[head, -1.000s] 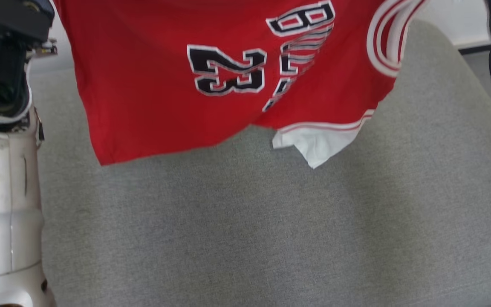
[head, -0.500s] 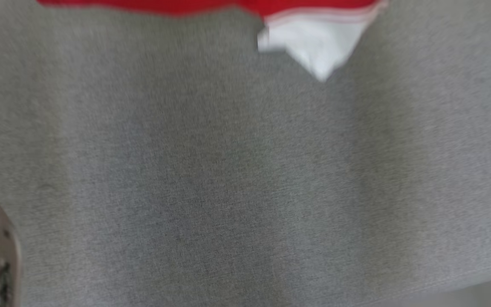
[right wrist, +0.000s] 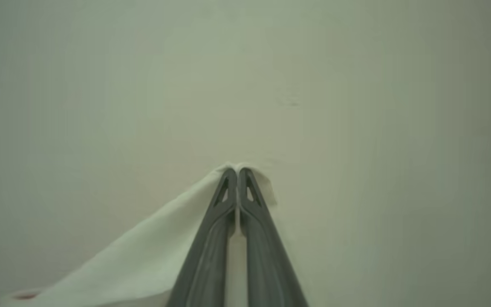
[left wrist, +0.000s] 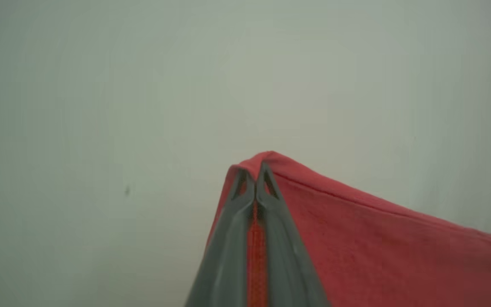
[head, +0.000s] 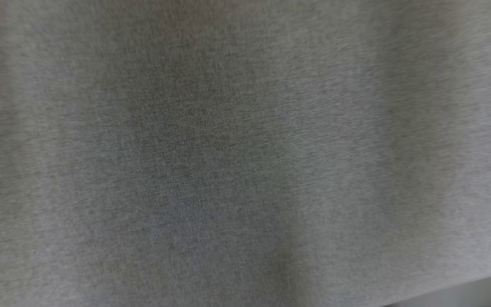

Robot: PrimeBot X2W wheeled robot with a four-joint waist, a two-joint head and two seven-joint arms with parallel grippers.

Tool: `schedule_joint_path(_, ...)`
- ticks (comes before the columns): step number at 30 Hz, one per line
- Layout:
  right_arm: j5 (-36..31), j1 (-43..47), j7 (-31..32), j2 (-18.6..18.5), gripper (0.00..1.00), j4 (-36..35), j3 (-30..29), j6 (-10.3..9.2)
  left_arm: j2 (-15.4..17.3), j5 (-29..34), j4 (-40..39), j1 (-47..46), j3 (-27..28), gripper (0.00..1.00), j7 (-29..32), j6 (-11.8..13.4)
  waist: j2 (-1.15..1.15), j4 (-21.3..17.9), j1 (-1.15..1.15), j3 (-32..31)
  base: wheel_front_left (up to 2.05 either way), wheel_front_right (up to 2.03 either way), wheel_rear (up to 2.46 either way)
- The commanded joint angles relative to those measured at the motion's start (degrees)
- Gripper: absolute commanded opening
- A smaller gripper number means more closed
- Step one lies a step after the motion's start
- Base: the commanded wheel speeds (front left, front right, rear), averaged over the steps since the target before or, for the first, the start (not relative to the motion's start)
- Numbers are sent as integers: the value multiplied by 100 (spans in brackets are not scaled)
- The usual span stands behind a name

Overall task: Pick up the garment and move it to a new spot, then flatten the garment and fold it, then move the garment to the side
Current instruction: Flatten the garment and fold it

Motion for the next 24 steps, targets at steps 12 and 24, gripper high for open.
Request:
schedule_joint_path(12, 560, 1911, -1, -482, 0, -379, 1132, 3, 413, -716, -221, 1352, -626, 0, -156, -41, -1, 241, -1, 336, 0, 0, 0)
schedule_joint_path(24, 1694, 4692, 1260, -1204, 0, -1063, 1172, 3, 537, -1769, -1026, 4015, -1131, 0, -143, -43, -1, 455, -1, -1210, 0, 0, 0)
